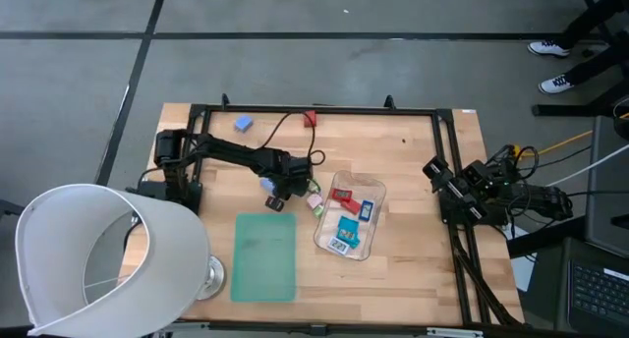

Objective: Pick & Place Office items
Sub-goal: Put the bottom right blue charger adapter into the green bin

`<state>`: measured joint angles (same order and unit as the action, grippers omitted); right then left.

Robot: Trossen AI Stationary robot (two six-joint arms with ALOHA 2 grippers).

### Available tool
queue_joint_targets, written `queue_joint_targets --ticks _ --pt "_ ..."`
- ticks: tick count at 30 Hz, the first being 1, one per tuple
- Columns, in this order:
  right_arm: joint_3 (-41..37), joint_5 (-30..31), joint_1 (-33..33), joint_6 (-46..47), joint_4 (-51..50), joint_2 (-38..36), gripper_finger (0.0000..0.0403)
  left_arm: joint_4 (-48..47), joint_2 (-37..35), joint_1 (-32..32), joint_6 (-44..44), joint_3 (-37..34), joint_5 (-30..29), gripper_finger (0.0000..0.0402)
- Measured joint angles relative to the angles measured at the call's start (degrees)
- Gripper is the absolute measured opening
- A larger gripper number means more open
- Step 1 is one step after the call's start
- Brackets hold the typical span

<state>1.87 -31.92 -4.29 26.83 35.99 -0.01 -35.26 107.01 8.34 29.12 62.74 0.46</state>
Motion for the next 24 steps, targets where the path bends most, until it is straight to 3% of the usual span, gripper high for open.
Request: queue_joint_targets --ticks 3,7,10,15,19,24 --pt "0.0 0.0 0.0 -0.4 -0.1 0.0 0.0201 -2.1 -1.4 1.3 -8.9 1.9 5.7 0.0112" --pt "0.0 -0.2 0.0 -3.1 -1.5 0.0 0.02 0.6 -5.9 3.7 -17.1 7.8 7.9 0.0112" --pt "0.0 -0.4 0.0 -3.5 -3.0 0.0 0.02 1.1 -8.9 6.0 -21.3 10.1 11.5 0.0112" --pt "0.0 -0.9 0.0 -3.7 -5.1 0.0 0.02 2.8 -18.3 6.7 -23.3 12.6 23.3 0.0112" --pt "0.0 -1.1 0.0 -3.7 -7.8 0.0 0.02 -7.6 -22.9 1.8 -22.5 12.2 27.9 0.0112" --pt "0.0 -1.1 0.0 -3.8 -10.3 0.0 0.02 -16.9 -23.6 -8.8 -21.0 10.2 23.9 0.0112"
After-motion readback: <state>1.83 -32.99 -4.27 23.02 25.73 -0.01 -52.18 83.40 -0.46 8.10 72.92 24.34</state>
